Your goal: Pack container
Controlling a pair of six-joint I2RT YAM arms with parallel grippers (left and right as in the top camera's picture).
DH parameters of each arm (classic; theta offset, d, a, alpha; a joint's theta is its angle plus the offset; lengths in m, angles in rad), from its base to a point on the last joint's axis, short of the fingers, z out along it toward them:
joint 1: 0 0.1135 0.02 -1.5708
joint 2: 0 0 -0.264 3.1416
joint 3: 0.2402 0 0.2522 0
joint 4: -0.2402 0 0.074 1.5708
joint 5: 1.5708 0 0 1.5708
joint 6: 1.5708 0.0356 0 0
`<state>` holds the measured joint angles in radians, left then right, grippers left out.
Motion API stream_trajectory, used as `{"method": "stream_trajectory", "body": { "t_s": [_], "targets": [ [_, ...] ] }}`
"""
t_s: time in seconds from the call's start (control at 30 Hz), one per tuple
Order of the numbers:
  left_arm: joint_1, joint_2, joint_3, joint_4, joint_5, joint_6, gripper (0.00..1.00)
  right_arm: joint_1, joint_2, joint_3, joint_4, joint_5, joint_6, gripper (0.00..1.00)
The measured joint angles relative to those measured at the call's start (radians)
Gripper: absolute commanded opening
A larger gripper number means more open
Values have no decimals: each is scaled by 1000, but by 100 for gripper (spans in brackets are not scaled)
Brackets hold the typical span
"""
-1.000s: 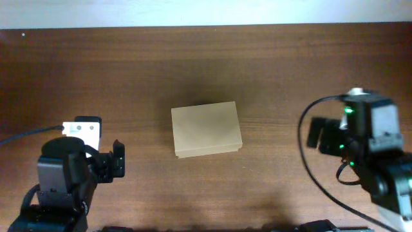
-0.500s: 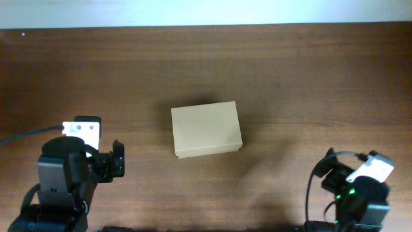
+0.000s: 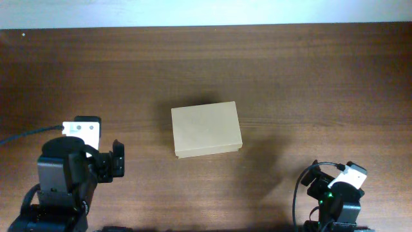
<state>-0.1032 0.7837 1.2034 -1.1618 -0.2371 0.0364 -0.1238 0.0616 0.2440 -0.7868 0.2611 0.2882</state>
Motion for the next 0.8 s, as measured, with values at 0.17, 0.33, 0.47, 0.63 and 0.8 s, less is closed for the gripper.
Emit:
{"method": "stream_trajectory", "body": {
  "t_s": [0.17,0.33,0.47,0.63,0.8],
  "targets": [
    [0,0,0,0,0,0,99,0,-44,-56,-1,0,0,99],
    [0,0,0,0,0,0,99,0,-46,-60,3,0,0,99],
    [0,0,0,0,0,0,99,0,-46,-60,3,0,0,99],
    [0,0,0,0,0,0,99,0,-46,-60,3,0,0,99],
    [0,0,0,0,0,0,99,0,-46,-60,3,0,0,99]
  ]
}}
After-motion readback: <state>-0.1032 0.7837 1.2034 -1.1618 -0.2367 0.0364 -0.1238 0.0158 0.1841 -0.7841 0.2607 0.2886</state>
